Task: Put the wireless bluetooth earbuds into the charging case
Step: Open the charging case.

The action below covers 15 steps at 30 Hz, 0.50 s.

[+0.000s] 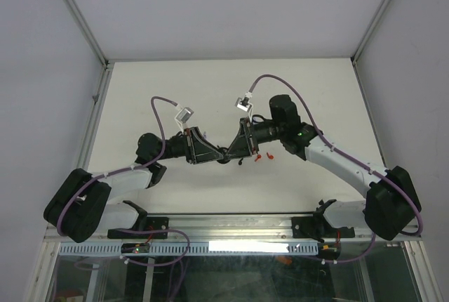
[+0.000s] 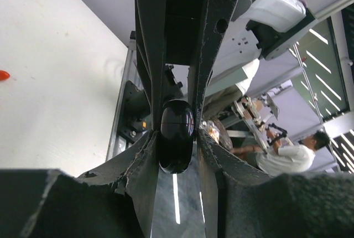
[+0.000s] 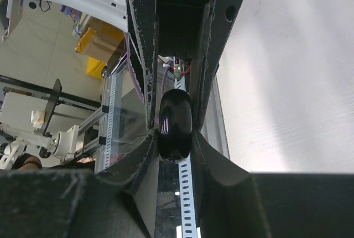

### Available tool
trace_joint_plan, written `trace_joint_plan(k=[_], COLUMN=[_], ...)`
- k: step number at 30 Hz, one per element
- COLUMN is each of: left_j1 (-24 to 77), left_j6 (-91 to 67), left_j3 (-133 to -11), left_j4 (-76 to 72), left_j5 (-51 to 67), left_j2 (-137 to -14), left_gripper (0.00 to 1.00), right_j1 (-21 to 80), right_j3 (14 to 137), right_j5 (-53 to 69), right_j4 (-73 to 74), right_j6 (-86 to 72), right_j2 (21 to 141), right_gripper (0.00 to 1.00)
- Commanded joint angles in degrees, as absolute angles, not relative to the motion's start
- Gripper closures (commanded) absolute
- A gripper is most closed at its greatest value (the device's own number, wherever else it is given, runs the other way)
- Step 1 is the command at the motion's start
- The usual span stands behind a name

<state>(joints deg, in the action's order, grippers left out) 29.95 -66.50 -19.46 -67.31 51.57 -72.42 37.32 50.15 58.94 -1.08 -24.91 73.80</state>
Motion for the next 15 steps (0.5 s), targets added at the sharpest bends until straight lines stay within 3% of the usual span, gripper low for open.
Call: trace_joint_plan(k=[1,10,14,15], left_j1=[32.2,32.2,32.3,32.3], left_j6=[-66.5,-63.6,-60.4,-59.5], left_j3=[-22.4,-22.2,-22.4,-22.4], left_j4=[-73.8,-70.7,-67.9,-66.6], left_j5=[55.3,56.7,57.4,57.5], left_j2=[-72.9,-70.8,-69.4,-68.9], left_gripper=[0.66,0.84,1.0,1.0], right_j1=[38.3,38.3,38.3,38.3], right_j3=[53.3,54.1,54.3,54.3], right_j5=[57.1,56.4,56.1,56.0], right_j4=[-0.7,4.1,4.6,4.7], right_j6=[-21.7,-17.8,-17.4,-17.3], right_j2=[74.6,73.2,72.7,72.6], right_gripper=[0.88,0.86,0.7,0.68])
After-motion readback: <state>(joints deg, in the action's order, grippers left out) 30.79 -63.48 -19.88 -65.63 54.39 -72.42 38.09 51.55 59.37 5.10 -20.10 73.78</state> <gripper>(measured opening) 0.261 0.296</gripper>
